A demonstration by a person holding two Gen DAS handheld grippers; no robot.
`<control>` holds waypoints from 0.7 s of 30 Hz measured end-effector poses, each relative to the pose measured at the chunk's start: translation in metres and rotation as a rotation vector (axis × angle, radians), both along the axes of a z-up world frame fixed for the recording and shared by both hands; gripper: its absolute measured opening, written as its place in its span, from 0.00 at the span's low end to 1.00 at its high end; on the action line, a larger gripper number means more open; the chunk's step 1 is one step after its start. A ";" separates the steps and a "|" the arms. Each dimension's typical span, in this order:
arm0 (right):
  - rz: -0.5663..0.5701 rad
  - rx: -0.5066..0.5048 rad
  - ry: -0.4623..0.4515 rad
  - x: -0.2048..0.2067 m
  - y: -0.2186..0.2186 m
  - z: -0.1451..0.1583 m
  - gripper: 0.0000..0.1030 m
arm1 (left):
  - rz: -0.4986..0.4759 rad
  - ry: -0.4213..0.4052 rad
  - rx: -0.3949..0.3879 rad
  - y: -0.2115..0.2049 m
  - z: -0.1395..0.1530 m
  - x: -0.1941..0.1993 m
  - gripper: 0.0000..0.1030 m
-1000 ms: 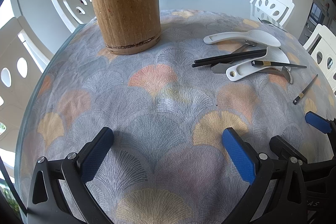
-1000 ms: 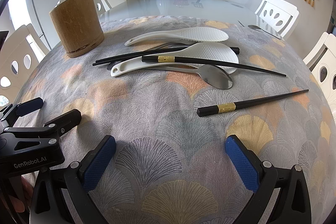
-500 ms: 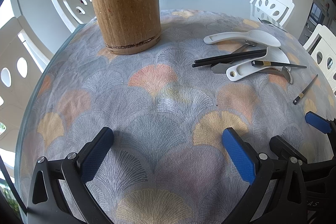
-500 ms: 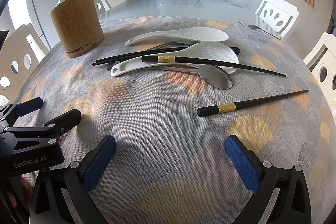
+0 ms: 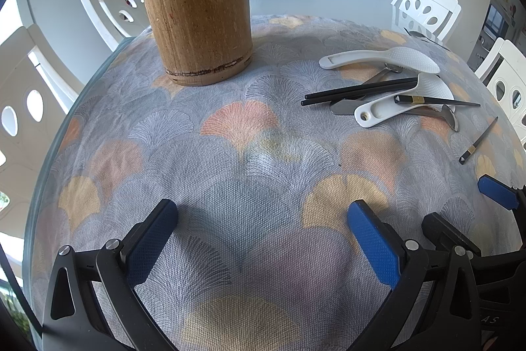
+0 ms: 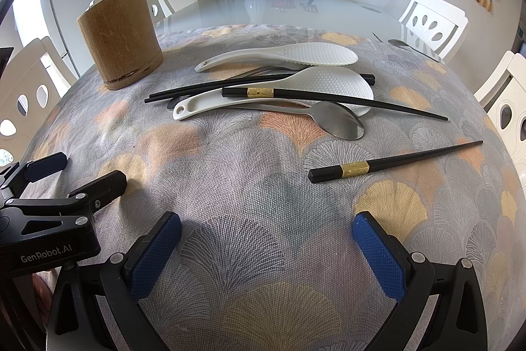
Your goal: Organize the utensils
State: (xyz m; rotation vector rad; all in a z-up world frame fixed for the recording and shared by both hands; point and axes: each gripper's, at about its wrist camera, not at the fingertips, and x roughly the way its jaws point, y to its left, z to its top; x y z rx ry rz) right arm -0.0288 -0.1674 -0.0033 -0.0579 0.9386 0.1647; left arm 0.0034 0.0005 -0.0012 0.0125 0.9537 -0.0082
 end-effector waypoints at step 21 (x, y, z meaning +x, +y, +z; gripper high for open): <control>0.001 -0.009 0.000 0.000 0.001 -0.001 1.00 | -0.064 0.006 0.017 0.001 0.004 0.003 1.00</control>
